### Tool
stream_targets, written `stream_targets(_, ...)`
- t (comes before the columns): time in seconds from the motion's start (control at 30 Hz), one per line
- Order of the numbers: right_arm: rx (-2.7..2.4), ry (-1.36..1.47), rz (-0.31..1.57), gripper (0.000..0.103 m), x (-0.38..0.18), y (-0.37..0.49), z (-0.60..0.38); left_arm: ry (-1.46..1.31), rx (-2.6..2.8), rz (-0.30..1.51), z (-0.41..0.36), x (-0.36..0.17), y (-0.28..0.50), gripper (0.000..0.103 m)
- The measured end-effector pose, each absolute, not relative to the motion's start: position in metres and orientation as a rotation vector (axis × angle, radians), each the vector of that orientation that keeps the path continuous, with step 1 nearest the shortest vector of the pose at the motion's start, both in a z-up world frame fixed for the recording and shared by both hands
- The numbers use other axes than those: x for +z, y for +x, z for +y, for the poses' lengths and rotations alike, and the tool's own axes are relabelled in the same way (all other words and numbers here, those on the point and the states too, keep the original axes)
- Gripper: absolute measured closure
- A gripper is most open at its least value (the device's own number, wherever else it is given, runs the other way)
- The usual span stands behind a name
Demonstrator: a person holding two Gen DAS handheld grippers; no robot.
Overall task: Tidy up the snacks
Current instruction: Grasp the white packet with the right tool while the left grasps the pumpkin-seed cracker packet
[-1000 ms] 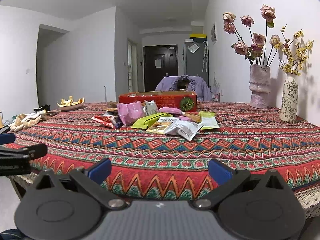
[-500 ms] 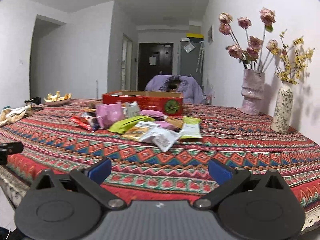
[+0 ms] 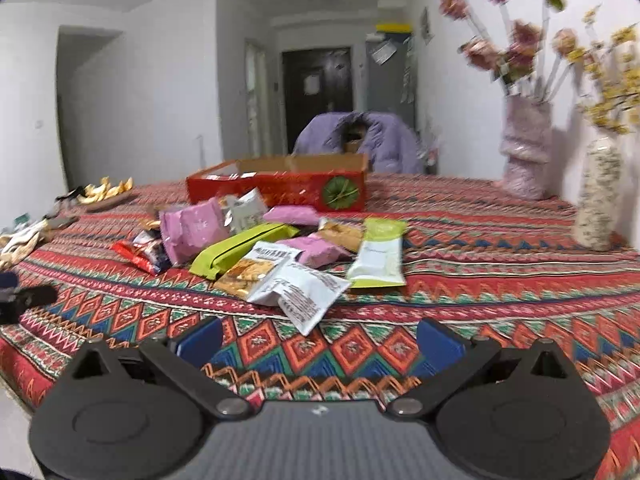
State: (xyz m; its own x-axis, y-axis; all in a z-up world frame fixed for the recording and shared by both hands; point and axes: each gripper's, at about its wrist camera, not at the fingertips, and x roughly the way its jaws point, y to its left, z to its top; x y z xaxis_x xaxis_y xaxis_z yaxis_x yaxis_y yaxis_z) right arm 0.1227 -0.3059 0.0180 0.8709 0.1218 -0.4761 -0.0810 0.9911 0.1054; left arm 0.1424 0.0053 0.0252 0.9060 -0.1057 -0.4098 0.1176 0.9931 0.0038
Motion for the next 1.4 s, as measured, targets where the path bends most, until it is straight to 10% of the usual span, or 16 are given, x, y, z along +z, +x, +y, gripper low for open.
stream_targets(0.3,0.167,-0.071,0.523,0.001,0.016,0.175,-0.297,0.005,-0.157,0.468,-0.007,0.030,0.203,0.000)
stream_targets(0.43,0.196,-0.113,0.555,0.027,0.014,0.192,-0.294,0.057,-0.217,0.466,-0.029,0.031,0.222,0.000)
stream_targets(0.7,0.322,-0.160,0.619,0.041,0.006,0.212,-0.287,0.128,-0.372,0.466,-0.082,0.027,0.239,0.000)
stream_targets(0.77,0.317,-0.183,0.646,0.061,0.002,0.214,-0.286,0.148,-0.386,0.460,-0.096,0.025,0.242,0.000)
stream_targets(1.4,0.062,0.075,0.640,0.062,0.008,0.188,-0.384,0.117,-0.431,0.626,-0.177,0.005,0.271,0.044)
